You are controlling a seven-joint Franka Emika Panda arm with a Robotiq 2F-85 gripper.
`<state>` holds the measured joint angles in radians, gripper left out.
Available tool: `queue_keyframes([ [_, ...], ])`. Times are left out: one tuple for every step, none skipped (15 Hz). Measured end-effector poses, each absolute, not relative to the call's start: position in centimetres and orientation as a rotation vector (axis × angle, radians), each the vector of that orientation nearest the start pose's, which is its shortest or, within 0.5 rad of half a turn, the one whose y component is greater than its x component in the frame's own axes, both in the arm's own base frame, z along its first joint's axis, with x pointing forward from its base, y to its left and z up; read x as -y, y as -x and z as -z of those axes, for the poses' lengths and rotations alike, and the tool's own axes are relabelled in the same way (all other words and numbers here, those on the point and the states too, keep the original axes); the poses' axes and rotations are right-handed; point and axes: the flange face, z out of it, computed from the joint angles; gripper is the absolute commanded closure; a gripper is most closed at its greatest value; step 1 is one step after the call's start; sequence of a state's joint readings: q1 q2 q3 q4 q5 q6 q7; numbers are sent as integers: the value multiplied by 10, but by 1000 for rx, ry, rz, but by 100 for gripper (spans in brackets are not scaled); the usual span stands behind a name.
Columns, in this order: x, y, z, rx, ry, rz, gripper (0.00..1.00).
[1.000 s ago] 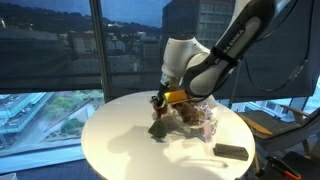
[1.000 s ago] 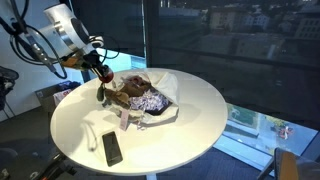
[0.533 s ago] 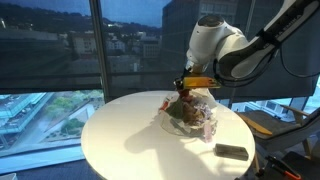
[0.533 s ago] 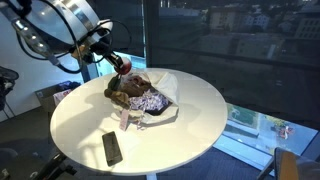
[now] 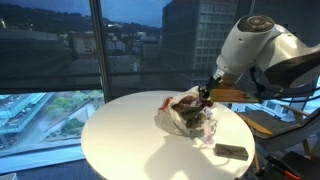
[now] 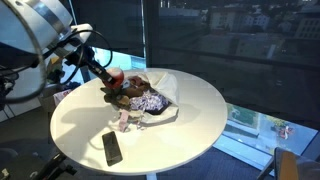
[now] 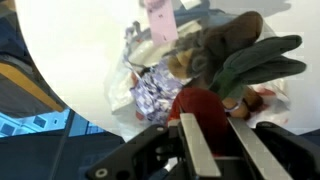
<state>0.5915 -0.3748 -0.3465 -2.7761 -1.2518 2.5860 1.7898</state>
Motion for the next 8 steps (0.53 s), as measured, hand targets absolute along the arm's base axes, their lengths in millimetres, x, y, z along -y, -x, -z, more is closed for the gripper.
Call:
queue_keyframes([
  [-107,-355,-317,-809,3049,973,91],
  [-98,-357,-312,-848,3057,953,91],
  [-87,-360,-308,-884,3064,943,91],
  [-76,-364,-304,-916,3071,944,92],
  [-65,-366,-302,-949,3074,945,92],
  [-55,-368,-299,-979,3075,941,92],
  [-45,-370,-297,-1007,3074,932,92],
  [-37,-372,-295,-1026,3070,928,92],
])
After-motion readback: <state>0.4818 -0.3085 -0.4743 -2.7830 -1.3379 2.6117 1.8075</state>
